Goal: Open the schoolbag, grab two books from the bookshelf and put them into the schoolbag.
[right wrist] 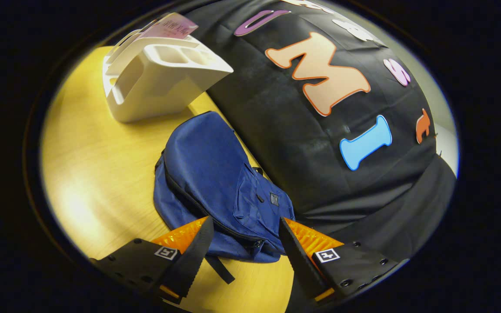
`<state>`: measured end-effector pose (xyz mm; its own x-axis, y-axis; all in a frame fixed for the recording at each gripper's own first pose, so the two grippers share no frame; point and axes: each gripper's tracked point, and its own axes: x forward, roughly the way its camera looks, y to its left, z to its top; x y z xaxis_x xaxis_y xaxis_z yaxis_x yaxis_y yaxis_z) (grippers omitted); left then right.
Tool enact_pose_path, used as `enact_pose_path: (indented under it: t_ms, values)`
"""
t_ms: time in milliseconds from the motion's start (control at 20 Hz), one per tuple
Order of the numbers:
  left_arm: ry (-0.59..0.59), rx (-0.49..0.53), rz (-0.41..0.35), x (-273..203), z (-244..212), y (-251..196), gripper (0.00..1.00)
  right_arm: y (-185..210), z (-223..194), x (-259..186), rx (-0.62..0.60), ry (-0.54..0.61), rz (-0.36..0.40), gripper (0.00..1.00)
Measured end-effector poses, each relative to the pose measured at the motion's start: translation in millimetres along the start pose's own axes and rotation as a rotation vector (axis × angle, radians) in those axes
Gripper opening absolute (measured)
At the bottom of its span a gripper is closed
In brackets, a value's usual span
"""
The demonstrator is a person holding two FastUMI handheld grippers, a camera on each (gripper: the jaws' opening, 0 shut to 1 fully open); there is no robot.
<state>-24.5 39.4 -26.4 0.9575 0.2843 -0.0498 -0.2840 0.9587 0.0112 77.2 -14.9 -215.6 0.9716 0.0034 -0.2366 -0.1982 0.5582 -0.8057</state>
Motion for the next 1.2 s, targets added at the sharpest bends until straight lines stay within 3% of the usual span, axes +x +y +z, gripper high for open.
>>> enact_pose_path:
  t_ms: [100,300,350,600,800,1000,1200]
  values:
    - [0.006,0.001,0.009,0,-2,3,0.92,6,-4,7,-0.037,0.007,0.013,0.97]
    - [0.018,-0.004,0.024,2,-3,8,0.95,16,-8,16,-0.120,0.005,0.023,0.98]
    - [0.022,-0.005,0.028,1,-5,10,0.95,17,-8,20,-0.142,0.001,0.025,0.92]
    - [0.031,-0.014,0.042,2,-7,14,0.95,25,-7,41,-0.200,0.010,0.030,0.88]
    - [0.038,-0.021,0.049,2,-8,17,0.95,23,5,58,-0.236,-0.012,0.016,0.73]
    - [0.040,-0.027,0.055,1,-10,21,0.92,26,12,71,-0.203,-0.013,0.020,0.54]
    - [0.055,-0.026,0.065,5,-12,25,0.95,29,14,80,-0.185,0.006,0.004,0.36]
